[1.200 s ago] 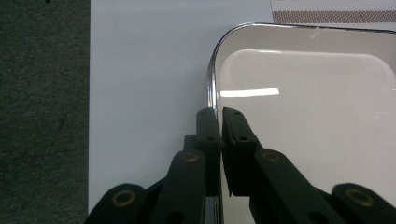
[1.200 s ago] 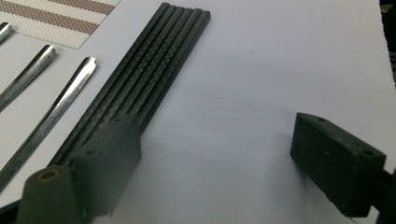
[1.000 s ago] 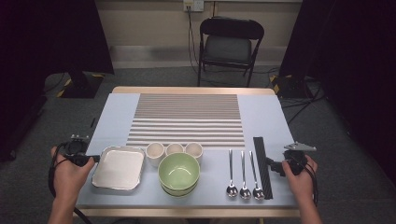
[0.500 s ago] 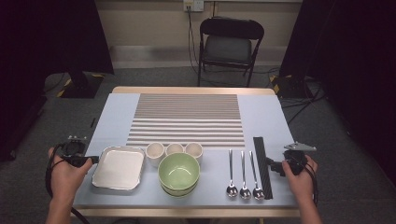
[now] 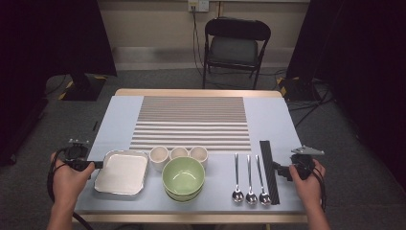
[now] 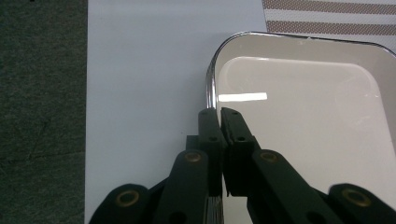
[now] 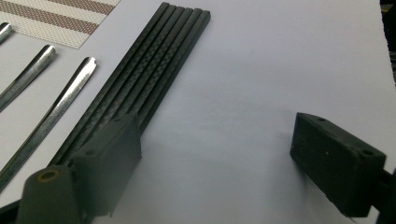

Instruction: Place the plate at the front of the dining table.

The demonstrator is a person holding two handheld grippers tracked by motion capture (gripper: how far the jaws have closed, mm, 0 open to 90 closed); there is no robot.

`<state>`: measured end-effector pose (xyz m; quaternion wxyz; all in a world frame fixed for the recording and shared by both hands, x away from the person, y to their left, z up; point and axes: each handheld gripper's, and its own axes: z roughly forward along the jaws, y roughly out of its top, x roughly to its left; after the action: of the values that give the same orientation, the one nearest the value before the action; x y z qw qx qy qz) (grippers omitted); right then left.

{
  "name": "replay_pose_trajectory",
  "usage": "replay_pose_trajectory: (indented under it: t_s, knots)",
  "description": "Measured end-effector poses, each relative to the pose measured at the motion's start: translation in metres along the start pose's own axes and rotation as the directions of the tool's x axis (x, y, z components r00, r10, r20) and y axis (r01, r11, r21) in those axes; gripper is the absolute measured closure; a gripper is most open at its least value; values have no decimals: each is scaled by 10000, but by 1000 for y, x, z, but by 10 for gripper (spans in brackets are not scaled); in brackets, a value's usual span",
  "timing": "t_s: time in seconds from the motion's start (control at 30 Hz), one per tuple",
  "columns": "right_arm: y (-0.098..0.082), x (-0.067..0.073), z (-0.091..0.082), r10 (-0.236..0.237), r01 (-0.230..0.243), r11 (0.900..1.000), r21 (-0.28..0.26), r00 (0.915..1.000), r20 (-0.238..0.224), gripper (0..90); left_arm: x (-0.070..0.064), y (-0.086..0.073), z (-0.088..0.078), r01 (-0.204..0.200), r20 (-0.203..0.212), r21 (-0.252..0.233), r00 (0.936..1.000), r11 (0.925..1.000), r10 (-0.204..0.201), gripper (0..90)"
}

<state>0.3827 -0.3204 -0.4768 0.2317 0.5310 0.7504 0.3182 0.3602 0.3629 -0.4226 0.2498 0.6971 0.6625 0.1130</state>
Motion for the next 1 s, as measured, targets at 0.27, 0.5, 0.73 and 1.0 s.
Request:
replay_pose_trajectory:
  t_s: [0.27, 0.5, 0.73, 1.0]
  knots:
    - [0, 0, 0, 1, -1, 10000, 4, 10000, -4, 151, 1, 2, 0, 456, 61, 112, 9989, 9989, -456, 890]
    - [0, 0, 0, 7, -7, 10000, 9, 10000, -9, 151, 0, 3, -1, 552, 11, 68, 9985, 9985, -552, 891]
    - [0, 0, 0, 15, -15, 10000, 13, 10000, -11, 151, -2, 5, -6, 584, 4, -103, 9983, 9982, -584, 893]
    - [0, 0, 0, 18, -18, 10000, 13, 10000, -14, 151, 0, 5, -10, 743, 132, -257, 9972, 9969, -740, 893]
